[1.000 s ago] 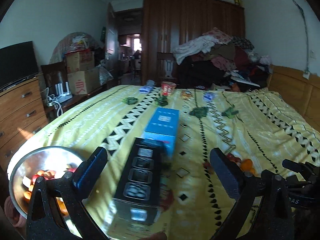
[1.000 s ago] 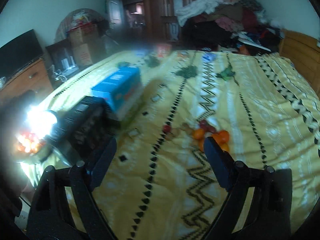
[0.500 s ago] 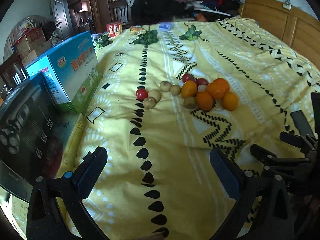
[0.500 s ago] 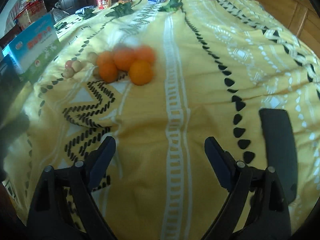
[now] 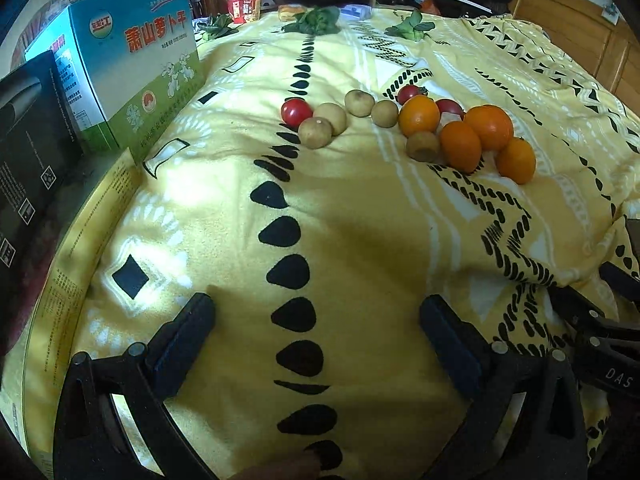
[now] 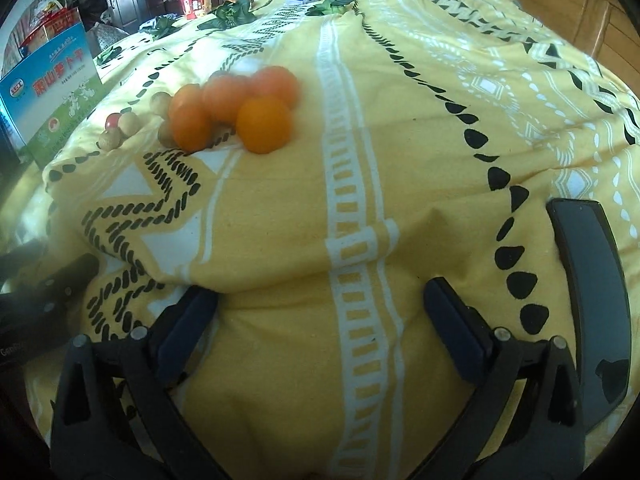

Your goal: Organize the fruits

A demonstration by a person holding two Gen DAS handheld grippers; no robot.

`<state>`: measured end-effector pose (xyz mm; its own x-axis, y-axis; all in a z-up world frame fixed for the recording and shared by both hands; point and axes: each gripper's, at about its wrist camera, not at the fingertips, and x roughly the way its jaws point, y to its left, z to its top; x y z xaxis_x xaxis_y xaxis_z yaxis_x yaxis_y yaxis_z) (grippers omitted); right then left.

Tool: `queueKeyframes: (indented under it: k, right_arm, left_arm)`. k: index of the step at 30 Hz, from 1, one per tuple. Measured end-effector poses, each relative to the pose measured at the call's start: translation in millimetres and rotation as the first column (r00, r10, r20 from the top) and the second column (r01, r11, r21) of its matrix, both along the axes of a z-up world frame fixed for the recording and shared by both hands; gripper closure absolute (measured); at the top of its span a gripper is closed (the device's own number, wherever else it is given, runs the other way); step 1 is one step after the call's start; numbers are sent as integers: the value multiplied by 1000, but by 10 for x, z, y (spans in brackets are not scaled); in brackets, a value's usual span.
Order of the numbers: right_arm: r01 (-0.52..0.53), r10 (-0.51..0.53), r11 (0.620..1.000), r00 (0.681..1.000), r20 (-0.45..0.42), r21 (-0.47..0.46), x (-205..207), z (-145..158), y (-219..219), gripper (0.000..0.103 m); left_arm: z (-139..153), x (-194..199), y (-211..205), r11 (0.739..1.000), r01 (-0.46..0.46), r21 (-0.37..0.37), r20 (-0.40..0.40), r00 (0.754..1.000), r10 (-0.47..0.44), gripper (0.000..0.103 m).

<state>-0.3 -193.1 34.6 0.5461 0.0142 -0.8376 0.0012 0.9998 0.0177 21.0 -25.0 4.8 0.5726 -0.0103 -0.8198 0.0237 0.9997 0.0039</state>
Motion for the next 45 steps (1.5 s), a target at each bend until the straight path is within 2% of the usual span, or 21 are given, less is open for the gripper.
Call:
queueKeyframes:
  k: [45]
  right_arm:
    - [-2, 2, 1000, 1000, -1, -1, 46, -11, 19, 0]
  left_arm:
    - [-43, 41, -19, 1000, 0, 6, 7, 1000, 0, 0]
